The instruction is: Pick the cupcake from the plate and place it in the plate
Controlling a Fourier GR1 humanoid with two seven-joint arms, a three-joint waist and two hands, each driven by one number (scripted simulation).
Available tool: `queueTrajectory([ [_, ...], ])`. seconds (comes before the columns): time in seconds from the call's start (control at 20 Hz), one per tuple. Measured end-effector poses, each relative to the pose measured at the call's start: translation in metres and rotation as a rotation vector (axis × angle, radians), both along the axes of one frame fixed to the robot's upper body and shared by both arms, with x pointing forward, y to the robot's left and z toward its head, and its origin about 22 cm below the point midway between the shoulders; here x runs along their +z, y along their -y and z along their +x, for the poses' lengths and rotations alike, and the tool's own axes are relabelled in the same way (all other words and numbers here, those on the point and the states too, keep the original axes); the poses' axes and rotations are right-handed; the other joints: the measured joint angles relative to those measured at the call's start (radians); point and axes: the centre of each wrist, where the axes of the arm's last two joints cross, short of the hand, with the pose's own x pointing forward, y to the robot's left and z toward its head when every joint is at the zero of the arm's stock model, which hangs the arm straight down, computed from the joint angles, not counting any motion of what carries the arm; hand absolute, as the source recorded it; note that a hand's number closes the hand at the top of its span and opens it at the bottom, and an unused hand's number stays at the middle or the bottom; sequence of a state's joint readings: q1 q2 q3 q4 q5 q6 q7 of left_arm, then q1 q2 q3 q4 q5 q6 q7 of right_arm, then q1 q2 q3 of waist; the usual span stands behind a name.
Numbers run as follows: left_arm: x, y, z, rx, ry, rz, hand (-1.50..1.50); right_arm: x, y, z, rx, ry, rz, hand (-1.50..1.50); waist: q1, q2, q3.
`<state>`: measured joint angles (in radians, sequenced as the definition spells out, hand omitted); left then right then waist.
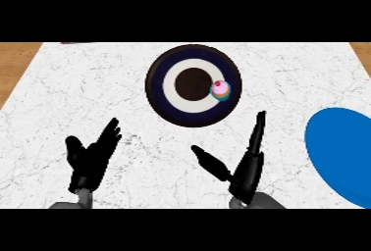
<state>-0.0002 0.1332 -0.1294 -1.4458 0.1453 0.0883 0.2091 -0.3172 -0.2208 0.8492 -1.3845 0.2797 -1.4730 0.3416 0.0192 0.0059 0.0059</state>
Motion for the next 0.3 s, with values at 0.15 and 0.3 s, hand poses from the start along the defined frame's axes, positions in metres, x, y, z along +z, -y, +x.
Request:
queueTrajectory([
  [0.15,-0.001,-0.002,-0.002,0.007,0.001,0.001,0.00,-0.010,-0.001,-0.012,0.007,-0.020,-0.013,-1.50,-0.003,-0.002,-0.001],
  [0.3,-0.003,-0.003,-0.002,0.008,0.002,0.003,0.00,-0.019,-0.009,-0.024,0.016,-0.031,-0.014,-1.50,-0.007,-0.004,0.000],
])
